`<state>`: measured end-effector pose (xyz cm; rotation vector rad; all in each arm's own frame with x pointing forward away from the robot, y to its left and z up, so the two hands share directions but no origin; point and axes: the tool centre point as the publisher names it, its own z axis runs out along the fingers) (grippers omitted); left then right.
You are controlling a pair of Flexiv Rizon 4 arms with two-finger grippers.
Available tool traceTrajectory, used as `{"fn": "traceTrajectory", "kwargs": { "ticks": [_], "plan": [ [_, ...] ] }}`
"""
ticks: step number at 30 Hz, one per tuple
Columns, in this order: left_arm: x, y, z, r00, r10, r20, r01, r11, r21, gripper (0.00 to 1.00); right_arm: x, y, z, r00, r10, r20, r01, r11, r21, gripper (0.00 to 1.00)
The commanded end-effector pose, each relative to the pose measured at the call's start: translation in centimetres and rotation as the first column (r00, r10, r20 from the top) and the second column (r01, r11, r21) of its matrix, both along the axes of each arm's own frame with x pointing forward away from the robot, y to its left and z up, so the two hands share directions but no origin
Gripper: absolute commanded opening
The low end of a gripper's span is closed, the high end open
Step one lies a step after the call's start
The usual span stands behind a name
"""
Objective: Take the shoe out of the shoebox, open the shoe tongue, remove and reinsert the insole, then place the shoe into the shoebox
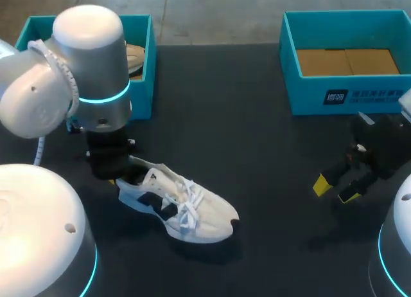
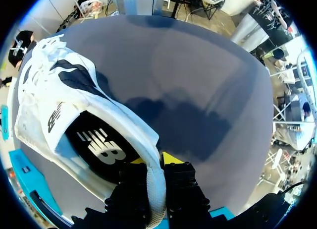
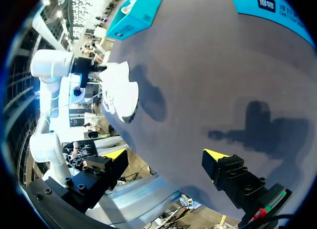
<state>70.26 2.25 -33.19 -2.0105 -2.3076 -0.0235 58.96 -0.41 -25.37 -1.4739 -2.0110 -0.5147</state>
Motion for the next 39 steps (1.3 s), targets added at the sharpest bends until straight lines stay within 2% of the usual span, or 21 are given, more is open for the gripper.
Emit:
{"fn": "traceTrajectory", "kwargs": {
  "ticks": [1,6,26,39],
  "plan": [
    [-1.0,-0.2,-0.7,1.0,-0.014,0.021,0.015,1.0,-0.011,0.0,-0.1,0.0,0.0,1.0,-0.002,0.0,0.002,1.0,-0.003,1.0],
    [-1.8,-0.8,-1.0,0.999,-0.026,0.023,0.026,1.0,-0.007,0.0,-0.1,0.0,0.0,1.0,-0.002,0.0,0.002,1.0,-0.003,1.0],
    [-1.8,-0.8,-1.0,0.999,-0.026,0.023,0.026,1.0,-0.007,0.0,-0.1,0.0,0.0,1.0,-0.002,0.0,0.002,1.0,-0.003,1.0],
    [-1.2,-3.0,-1.9,0.997,0.071,0.007,-0.071,0.997,0.01,0.0,-0.1,0.0,0.0,1.0,-0.002,0.0,0.002,1.0,-0.003,1.0]
  ]
}}
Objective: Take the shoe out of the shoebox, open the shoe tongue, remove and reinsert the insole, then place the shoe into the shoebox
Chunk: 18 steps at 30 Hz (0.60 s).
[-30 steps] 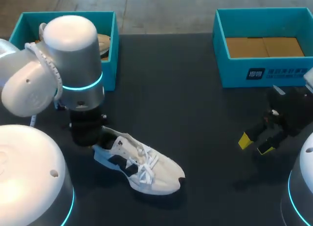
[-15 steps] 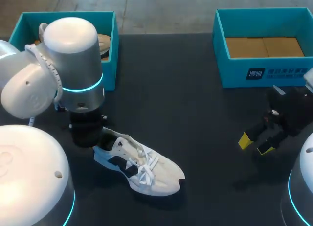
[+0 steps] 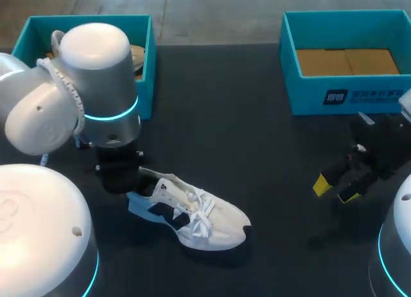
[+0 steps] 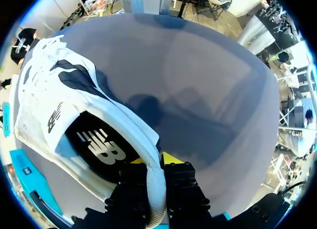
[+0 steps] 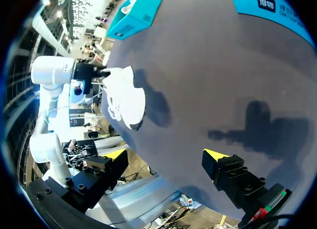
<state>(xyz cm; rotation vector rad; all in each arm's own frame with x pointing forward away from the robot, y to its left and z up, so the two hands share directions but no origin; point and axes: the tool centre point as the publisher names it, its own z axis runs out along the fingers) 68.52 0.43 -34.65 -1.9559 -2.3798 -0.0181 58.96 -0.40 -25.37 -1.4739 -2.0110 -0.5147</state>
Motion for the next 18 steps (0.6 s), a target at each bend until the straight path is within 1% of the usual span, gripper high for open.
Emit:
{"fn": "traceTrajectory", "kwargs": {
  "ticks": [1,8,14,18],
  "plan": [
    [0.6,-1.5,-0.6,1.0,0.022,-0.007,-0.021,0.999,0.031,0.0,-0.1,0.0,0.0,1.0,-0.002,0.0,0.002,1.0,-0.003,1.0],
    [1.3,-2.9,-1.4,0.997,0.072,-0.023,-0.071,0.996,0.056,0.0,-0.1,0.0,0.0,1.0,-0.002,0.0,0.002,1.0,-0.003,1.0],
    [1.4,-3.7,-2.5,0.998,0.067,-0.015,-0.066,0.995,0.08,0.0,-0.1,0.0,0.0,1.0,-0.002,0.0,0.002,1.0,-0.003,1.0],
    [1.0,-4.4,-2.9,0.999,0.044,0.01,-0.044,0.995,0.087,0.0,-0.1,0.0,0.0,1.0,-0.002,0.0,0.002,1.0,-0.003,1.0]
  ]
}}
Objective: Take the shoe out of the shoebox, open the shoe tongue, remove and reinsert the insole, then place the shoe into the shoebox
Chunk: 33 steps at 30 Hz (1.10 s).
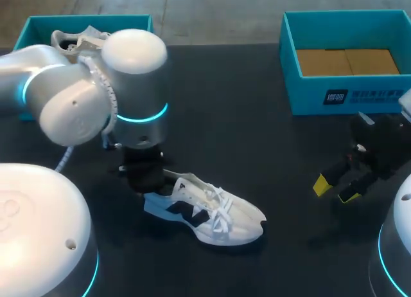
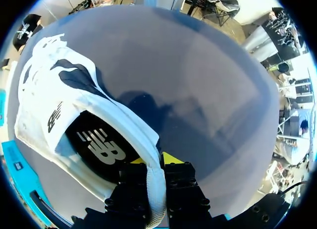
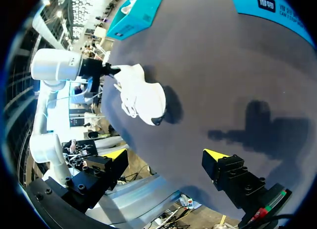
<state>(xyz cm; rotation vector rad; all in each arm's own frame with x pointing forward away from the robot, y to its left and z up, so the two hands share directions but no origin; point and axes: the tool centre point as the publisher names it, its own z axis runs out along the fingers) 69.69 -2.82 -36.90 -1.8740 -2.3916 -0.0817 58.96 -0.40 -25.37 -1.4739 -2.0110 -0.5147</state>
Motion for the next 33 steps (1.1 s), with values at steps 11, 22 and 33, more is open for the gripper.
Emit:
{"fn": "traceTrajectory", "kwargs": {
  "ticks": [11,22,33],
  "plan": [
    [0.2,-2.7,-1.2,1.0,0.009,0.028,-0.009,0.999,0.032,0.0,-0.1,0.0,0.0,1.0,-0.002,0.0,0.002,1.0,-0.003,1.0],
    [0.5,-3.0,-1.3,1.0,-0.005,0.021,0.005,1.0,0.022,0.0,-0.1,0.0,0.0,1.0,-0.002,0.0,0.002,1.0,-0.003,1.0],
    [0.3,-2.9,-1.9,0.999,-0.026,0.041,0.025,0.999,0.04,0.0,-0.1,0.0,0.0,1.0,-0.002,0.0,0.002,1.0,-0.003,1.0]
  ]
}}
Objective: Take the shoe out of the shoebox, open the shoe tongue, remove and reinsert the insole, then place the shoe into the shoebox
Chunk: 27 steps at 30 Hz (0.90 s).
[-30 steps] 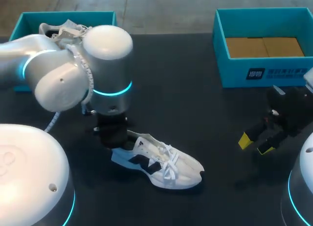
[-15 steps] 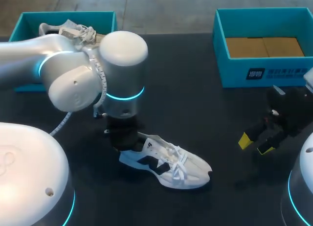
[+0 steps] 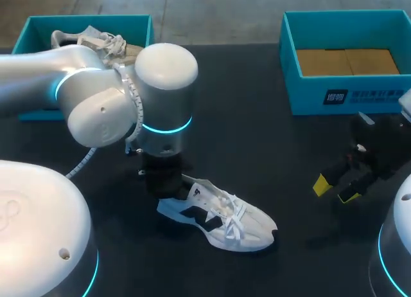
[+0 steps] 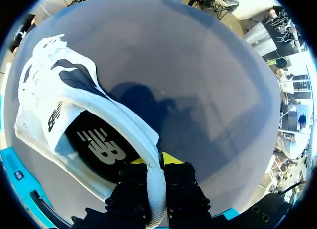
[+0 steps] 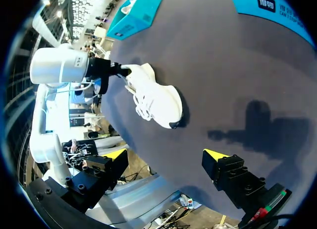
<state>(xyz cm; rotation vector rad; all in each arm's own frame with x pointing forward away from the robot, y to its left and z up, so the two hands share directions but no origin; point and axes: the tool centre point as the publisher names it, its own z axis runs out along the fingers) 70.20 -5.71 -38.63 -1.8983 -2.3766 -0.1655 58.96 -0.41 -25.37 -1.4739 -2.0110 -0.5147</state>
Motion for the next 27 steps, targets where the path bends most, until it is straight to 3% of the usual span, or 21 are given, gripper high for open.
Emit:
{"fn": "traceTrajectory", "kwargs": {
  "ticks": [1,14,15,16,17,18,19,27],
  "plan": [
    [-0.2,0.0,-0.2,1.0,-0.006,0.003,0.006,1.0,0.001,0.0,-0.1,0.0,0.0,1.0,-0.002,0.001,0.002,1.0,-0.003,1.0],
    [-0.3,-0.2,-0.5,1.0,-0.001,0.0,0.001,1.0,0.006,0.0,-0.1,0.0,0.0,1.0,-0.002,0.001,0.002,1.0,-0.003,1.0],
    [-0.3,-0.1,-0.5,1.0,0.0,-0.002,0.0,1.0,0.006,0.06,-0.1,0.0,0.0,1.0,-0.002,0.001,0.002,1.0,-0.003,1.0],
    [-0.2,-0.1,-0.4,1.0,0.0,-0.003,0.0,1.0,0.006,0.34,-0.1,0.0,0.0,1.0,-0.002,0.001,0.002,1.0,-0.003,1.0],
    [-0.2,0.0,-0.3,1.0,0.0,-0.004,0.0,1.0,0.005,0.48,-0.1,0.0,0.0,1.0,-0.002,0.001,0.002,1.0,-0.003,1.0],
    [-0.2,0.0,-0.2,1.0,0.001,-0.005,-0.001,1.0,0.003,0.84,-0.1,0.0,0.0,1.0,-0.002,0.001,0.002,1.0,-0.003,1.0],
    [-0.2,0.0,-0.2,1.0,0.003,-0.005,-0.003,1.0,0.0,1.0,-0.1,0.0,0.0,1.0,-0.002,0.001,0.002,1.0,-0.003,1.0],
    [-0.1,0.4,0.8,1.0,0.004,-0.027,-0.005,0.999,-0.034,1.0,-0.1,0.0,0.0,1.0,-0.002,0.001,0.002,1.0,-0.003,1.0]
  ]
}}
